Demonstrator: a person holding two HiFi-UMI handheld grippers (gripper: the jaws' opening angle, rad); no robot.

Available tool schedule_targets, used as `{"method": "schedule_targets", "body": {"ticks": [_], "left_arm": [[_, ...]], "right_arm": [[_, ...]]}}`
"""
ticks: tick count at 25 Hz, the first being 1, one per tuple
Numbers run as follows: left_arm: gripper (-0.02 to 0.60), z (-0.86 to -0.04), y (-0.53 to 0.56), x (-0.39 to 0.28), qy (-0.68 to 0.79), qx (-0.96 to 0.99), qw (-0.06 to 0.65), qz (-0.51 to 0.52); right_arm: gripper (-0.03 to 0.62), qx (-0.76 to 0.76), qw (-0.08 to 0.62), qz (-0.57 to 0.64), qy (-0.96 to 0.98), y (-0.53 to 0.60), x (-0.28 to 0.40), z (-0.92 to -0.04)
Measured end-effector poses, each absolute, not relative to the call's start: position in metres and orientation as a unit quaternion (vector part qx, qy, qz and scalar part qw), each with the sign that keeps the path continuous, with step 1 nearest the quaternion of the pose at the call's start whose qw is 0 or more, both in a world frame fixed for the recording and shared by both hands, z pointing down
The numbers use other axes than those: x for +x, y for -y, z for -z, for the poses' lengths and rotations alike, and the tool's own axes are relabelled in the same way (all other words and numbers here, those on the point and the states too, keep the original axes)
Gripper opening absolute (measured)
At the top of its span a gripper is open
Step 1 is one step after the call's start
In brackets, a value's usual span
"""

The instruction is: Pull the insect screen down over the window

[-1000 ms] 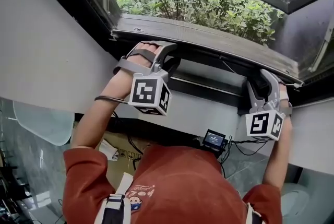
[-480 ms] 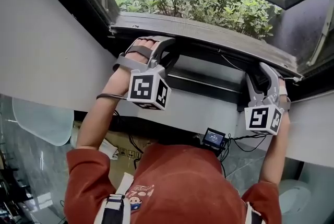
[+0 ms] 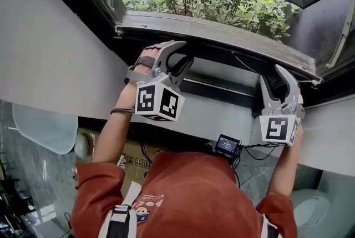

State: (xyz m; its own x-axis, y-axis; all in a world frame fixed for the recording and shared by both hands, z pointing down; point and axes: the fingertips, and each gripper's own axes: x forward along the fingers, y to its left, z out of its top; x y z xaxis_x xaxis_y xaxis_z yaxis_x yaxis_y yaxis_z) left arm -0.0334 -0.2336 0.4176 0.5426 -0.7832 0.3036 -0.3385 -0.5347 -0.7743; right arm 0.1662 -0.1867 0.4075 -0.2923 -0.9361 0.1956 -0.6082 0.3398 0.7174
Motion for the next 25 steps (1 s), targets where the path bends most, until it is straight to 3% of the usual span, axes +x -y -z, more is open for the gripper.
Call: {"method": "schedule_targets", "body": {"ticks": [19,25], "left_arm": [[0.163,-0.450,0.183,-0.054,-0.456,-0.869,0.119,0.153],[0.163,-0.467,0.165,-0.054,-0.469,-0.880,-0.014,0.067]], "right_arm": [[0.181,0.544,0.161,0.121,0.815,0.141,0.155,-0.434],[0.179,0.533,0.105,0.048,0.838,0.121,0.141,-0.459]]}}
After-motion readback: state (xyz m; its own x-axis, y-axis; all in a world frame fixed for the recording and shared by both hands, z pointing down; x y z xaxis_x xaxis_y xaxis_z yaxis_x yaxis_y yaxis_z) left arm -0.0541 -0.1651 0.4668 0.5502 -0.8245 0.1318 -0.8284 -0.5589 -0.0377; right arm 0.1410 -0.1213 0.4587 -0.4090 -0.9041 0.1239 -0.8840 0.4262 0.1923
